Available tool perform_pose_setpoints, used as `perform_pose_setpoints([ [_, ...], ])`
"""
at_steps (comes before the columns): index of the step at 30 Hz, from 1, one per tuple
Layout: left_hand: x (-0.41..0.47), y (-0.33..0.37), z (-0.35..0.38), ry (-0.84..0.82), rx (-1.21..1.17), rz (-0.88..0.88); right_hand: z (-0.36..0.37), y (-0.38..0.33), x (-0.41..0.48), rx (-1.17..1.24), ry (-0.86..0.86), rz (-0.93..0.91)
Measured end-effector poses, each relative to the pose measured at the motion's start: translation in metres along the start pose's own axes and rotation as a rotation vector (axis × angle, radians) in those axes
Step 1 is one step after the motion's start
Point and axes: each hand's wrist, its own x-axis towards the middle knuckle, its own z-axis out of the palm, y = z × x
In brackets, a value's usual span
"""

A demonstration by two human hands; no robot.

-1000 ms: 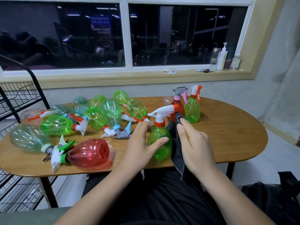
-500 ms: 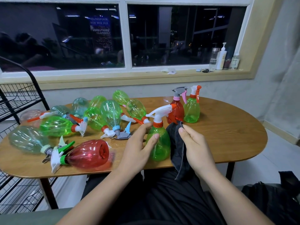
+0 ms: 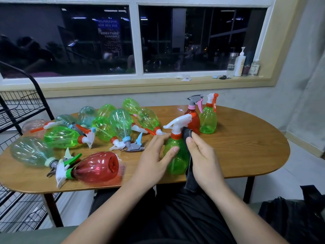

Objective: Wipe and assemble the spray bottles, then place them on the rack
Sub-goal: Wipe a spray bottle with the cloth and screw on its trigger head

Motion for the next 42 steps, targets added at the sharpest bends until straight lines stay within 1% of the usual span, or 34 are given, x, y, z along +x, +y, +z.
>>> perform_pose_setpoints([
  [3, 0.001, 0.003, 0.002, -0.001, -0.004, 0.024, 0.002, 0.000, 0.001, -0.030, 0.025, -0.068],
  [9, 0.001, -0.003, 0.004, -0.015, -0.020, -0.014, -0.001, 0.002, 0.000, -0.315, -0.025, -0.223],
  [12, 0.000, -0.003, 0.004, 0.001, -0.028, -0.033, -0.007, 0.004, 0.004, -0.449, -0.063, -0.254],
  [15, 0.000, -0.002, 0.005, 0.017, -0.043, -0.036, -0.013, 0.009, 0.006, -0.512, -0.076, -0.257],
  [17, 0.000, -0.001, 0.006, 0.024, -0.043, -0.041, -0.017, 0.013, 0.004, -0.513, -0.078, -0.242],
  [20, -0.001, 0.000, 0.006, 0.036, -0.037, -0.048, -0.020, 0.020, -0.004, -0.468, -0.127, -0.192],
  [24, -0.002, 0.002, 0.007, 0.044, -0.027, -0.038, -0.023, 0.027, -0.011, -0.345, -0.127, -0.058],
  [29, -0.006, -0.003, 0.009, 0.094, -0.019, -0.038, -0.032, 0.033, -0.012, -0.417, -0.308, 0.000],
  [33, -0.007, -0.002, 0.009, 0.091, 0.019, -0.056, -0.034, 0.031, -0.006, -0.640, -0.391, 0.002],
  [35, -0.008, -0.002, 0.009, 0.089, 0.022, -0.062, -0.035, 0.026, -0.002, -0.696, -0.426, 0.039],
  [37, -0.008, -0.003, 0.009, 0.091, 0.013, -0.059, -0.033, 0.019, 0.003, -0.659, -0.450, 0.083],
  [38, -0.009, -0.003, 0.009, 0.089, 0.007, -0.055, -0.032, 0.015, 0.004, -0.597, -0.447, 0.093],
  [42, -0.010, -0.002, 0.008, 0.069, -0.009, -0.046, -0.024, -0.002, 0.004, -0.232, -0.402, 0.040],
])
